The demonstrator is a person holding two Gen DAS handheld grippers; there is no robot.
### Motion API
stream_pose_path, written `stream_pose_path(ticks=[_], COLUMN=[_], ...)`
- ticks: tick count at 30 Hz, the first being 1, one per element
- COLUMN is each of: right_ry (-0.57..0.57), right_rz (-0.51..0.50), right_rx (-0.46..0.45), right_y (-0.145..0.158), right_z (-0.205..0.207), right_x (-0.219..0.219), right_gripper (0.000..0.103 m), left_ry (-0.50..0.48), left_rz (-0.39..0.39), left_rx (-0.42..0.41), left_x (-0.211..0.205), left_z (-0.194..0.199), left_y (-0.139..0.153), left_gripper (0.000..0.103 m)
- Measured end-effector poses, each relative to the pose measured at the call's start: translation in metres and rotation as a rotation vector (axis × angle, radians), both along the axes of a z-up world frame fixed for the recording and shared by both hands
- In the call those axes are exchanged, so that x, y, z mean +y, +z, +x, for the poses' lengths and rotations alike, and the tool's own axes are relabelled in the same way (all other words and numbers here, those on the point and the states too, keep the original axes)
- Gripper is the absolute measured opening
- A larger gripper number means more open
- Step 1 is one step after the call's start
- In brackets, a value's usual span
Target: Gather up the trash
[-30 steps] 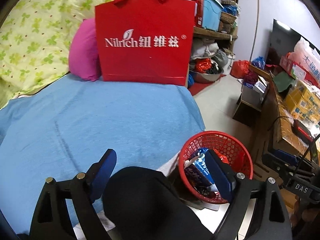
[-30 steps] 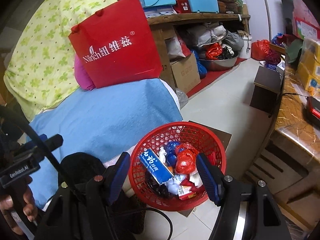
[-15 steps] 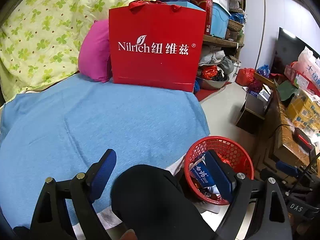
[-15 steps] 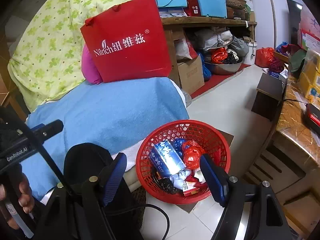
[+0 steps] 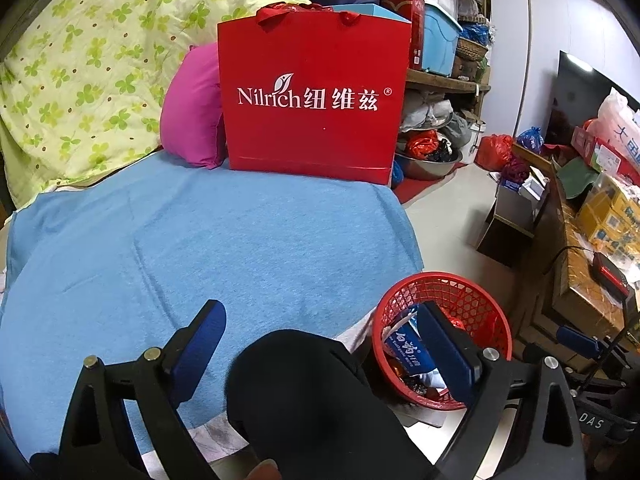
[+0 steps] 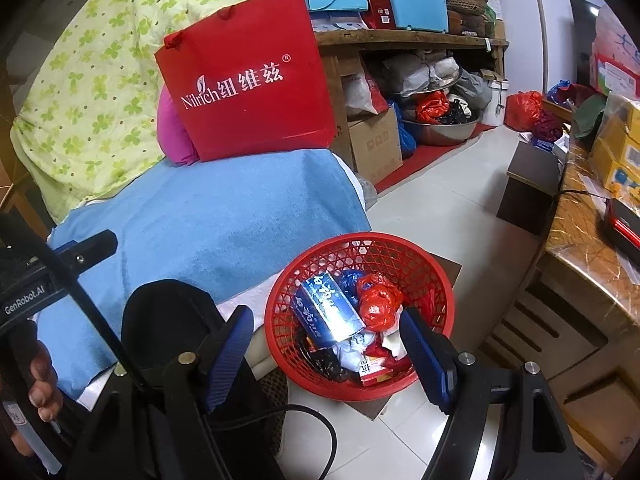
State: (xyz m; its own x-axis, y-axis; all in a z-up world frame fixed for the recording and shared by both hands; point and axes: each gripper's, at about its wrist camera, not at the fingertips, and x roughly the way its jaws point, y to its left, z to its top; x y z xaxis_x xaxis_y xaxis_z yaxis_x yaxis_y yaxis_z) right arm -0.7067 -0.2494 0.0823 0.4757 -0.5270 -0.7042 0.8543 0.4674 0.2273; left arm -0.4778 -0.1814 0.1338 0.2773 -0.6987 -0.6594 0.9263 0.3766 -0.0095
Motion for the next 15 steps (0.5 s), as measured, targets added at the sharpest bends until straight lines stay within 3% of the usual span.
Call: stream_pose_path(ticks=[15], right_ry=[-0.003], right_rz=[-0.004], right_rx=[0.011], right_y=[-0.0017], right_z=[0.0023], right_x=[0.0039], right_gripper=[0.078], left_ry=[0.015], left_rz=[-0.009], left_rx=[-0.049], left_x=[0.0019], left_z=[-0.0067], left_y=[0.0003], left_gripper=[0.096])
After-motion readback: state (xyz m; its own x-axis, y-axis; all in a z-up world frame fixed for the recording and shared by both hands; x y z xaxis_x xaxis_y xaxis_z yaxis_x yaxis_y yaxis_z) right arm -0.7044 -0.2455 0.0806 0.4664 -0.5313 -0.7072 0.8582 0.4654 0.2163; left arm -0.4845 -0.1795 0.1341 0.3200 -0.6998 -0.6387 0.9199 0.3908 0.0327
